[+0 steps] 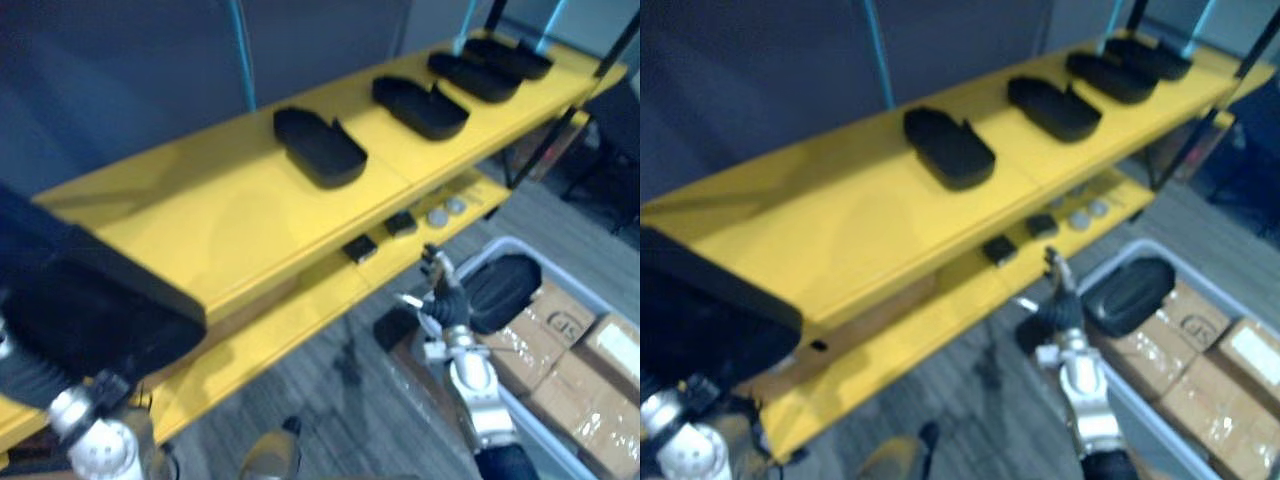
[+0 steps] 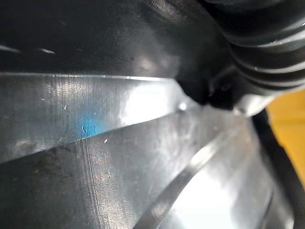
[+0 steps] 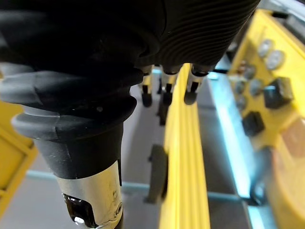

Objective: Walk over and take plastic housings, then place them on the shelf

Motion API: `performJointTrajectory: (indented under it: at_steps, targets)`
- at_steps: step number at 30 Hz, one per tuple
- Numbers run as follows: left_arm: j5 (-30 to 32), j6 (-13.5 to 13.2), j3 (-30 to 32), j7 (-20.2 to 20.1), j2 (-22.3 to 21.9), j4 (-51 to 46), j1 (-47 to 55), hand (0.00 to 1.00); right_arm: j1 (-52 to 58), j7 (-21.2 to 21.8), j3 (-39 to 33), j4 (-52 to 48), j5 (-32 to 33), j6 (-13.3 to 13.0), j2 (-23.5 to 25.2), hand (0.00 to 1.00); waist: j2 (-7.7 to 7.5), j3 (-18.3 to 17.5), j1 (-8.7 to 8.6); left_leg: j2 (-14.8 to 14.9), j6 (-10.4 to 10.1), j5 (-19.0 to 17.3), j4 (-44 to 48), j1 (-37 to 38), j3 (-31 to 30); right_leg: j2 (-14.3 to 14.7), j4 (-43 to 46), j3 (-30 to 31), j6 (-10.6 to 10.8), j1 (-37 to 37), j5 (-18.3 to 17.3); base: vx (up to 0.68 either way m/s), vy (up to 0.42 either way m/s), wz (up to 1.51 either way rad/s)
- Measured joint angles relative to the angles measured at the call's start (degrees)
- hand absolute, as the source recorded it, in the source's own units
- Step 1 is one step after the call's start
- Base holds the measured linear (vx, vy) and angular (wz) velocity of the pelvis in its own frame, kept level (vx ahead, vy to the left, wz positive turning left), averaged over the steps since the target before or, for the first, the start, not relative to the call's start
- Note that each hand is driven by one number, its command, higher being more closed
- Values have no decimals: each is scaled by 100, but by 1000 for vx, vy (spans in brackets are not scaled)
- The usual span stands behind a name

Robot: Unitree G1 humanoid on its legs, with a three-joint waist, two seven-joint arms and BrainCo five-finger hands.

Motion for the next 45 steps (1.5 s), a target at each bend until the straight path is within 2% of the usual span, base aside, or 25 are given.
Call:
performJointTrajectory:
  at_steps: [2,4,7,10,15,18,20,21,22,23,24,25,26,28,29,31,33,34,35,36,37,39,40,43,45]
  targets:
    - [59,0,-3,-98,127,-25,-123,100,-227,40,-55,0,-136,1,-105,0,76,209,-106,98,-68,68,-15,-68,73,-16,312,176,-127,-318,-156,-212,-48,-29]
    - [51,-4,-3,-120,175,-29,-176,100,-233,61,-52,-4,-164,2,-115,0,34,334,-102,135,-82,73,7,-67,172,-60,571,315,-207,-488,-281,-171,-71,-27]
    - [52,-9,-13,-105,233,-27,-298,100,-243,87,-48,-6,-206,0,-151,0,-68,564,-206,134,-141,33,306,-286,169,-207,1136,397,-246,-793,-513,-117,-78,-1]
    - [54,-8,-42,-98,249,21,-317,100,-217,99,-45,0,-207,-119,-167,0,-52,731,-255,124,-173,-177,809,-515,156,-322,1585,452,-285,-957,-724,-97,-49,5]
    - [90,0,-42,-75,263,142,-132,100,68,265,-32,10,-221,-468,-128,0,-31,733,-268,-35,-111,-468,1307,-514,109,-567,1911,287,-212,-649,-1026,-36,10,22]
    - [96,10,43,-135,354,140,55,100,223,336,-27,5,-315,-563,-103,0,-35,687,-220,-118,-13,-625,1387,-438,36,-637,1715,-64,14,-133,-1119,47,28,51]
    - [42,15,147,-299,378,138,86,100,225,267,-37,9,-327,-564,-94,0,-100,545,-140,-55,101,-677,1386,-434,324,-641,1426,-246,196,91,-1064,170,39,51]
    - [69,18,188,-390,398,132,149,100,273,141,-30,1,-391,-572,-68,0,-172,387,-87,-28,183,-763,1304,-340,548,-641,1409,-302,300,253,-876,249,19,38]
    - [125,23,199,-373,434,142,149,100,250,44,-23,-8,-419,-601,-46,0,-236,339,-40,-98,187,-846,1332,-275,557,-783,1759,-54,63,136,-721,254,66,36]
    - [227,73,201,-326,454,117,158,100,188,14,-17,-4,-420,-603,-19,0,-239,311,-11,-137,195,-855,1330,-167,499,-866,2174,224,-303,-45,-391,233,120,30]
    - [316,154,205,-312,531,26,205,100,71,13,-10,-1,-433,-603,14,0,-236,289,-5,-106,222,-869,1187,60,463,-875,2535,538,-510,-198,212,294,142,21]
    - [345,233,209,-310,615,-99,262,100,-72,10,-10,7,-515,-603,15,0,-222,263,0,-52,228,-871,1001,287,354,-830,2794,754,-589,-319,777,347,80,21]
    - [492,338,203,-275,825,-237,227,100,-334,-20,-25,19,-607,-613,1,0,-176,141,-46,115,243,-873,775,549,190,-596,3031,1012,-673,-571,571,320,23,18]
    - [498,454,201,-262,993,-241,48,100,-598,-41,-29,18,-611,-627,-60,0,-52,65,-72,323,236,-891,552,770,28,-179,2710,1133,-678,-756,173,276,-32,26]
    - [493,563,206,-266,1046,-221,-142,100,-775,-36,-43,7,-595,-678,-172,0,-22,-9,-94,452,223,-927,408,897,-100,157,2095,1235,-676,-922,21,241,-79,29]
    - [479,684,200,-263,1042,-133,-361,100,-967,-27,-124,-32,-581,-736,-395,0,-8,-95,-108,549,209,-1105,372,972,-303,538,1025,1615,-610,-1212,48,220,-148,48]
    - [448,723,189,-271,1040,33,-442,100,-966,24,-261,-202,-477,-720,-569,0,-96,-161,-197,533,41,-1252,471,964,-576,760,-159,2072,-370,-1234,280,259,-273,96]
    - [450,774,189,-272,1043,77,-365,100,-943,88,-318,-275,-377,-689,-606,0,-225,-257,-251,478,-103,-1411,574,972,-781,800,-495,2281,-384,-1192,478,205,-264,107]
    - [451,783,188,-283,1043,99,-331,100,-936,108,-333,-296,-345,-648,-619,0,-325,-325,-270,459,-192,-1486,613,985,-875,830,-534,2411,-265,-1153,778,354,-464,113]
    - [449,794,103,-328,871,184,-240,100,-911,202,-376,-294,-263,-536,-744,0,-165,-448,-249,623,-329,-1566,582,1047,-1010,937,-356,2300,-129,-1102,992,265,-312,80]
    - [431,859,0,-327,745,184,-84,100,-938,319,-379,-296,-140,-424,-896,0,65,-588,-205,880,-458,-1487,526,1045,-872,1105,-348,2120,-232,-1031,934,341,-371,66]
    - [462,943,-51,-348,663,183,48,100,-962,514,-429,-298,32,-289,-1067,0,284,-726,-198,1103,-659,-1153,125,1095,-444,1152,-363,1851,-357,-978,862,313,-259,49]
    - [476,951,-89,-380,632,181,43,100,-864,602,-537,-310,108,-215,-1078,0,333,-751,-271,1155,-638,-871,-116,1200,53,1103,-478,1649,-381,-776,847,306,-240,68]
    - [516,949,-388,-429,589,63,-48,100,-201,623,-1047,-895,358,-169,-1051,0,356,-783,-542,1216,-463,-545,-264,1369,1136,984,-735,1050,-399,-127,835,197,-108,100]
    - [556,990,-412,-366,585,21,-52,100,-12,625,-1256,-1332,548,-243,-976,0,319,-912,-558,1176,-473,-470,-455,1396,1123,983,-794,951,-400,-87,834,122,-30,42]
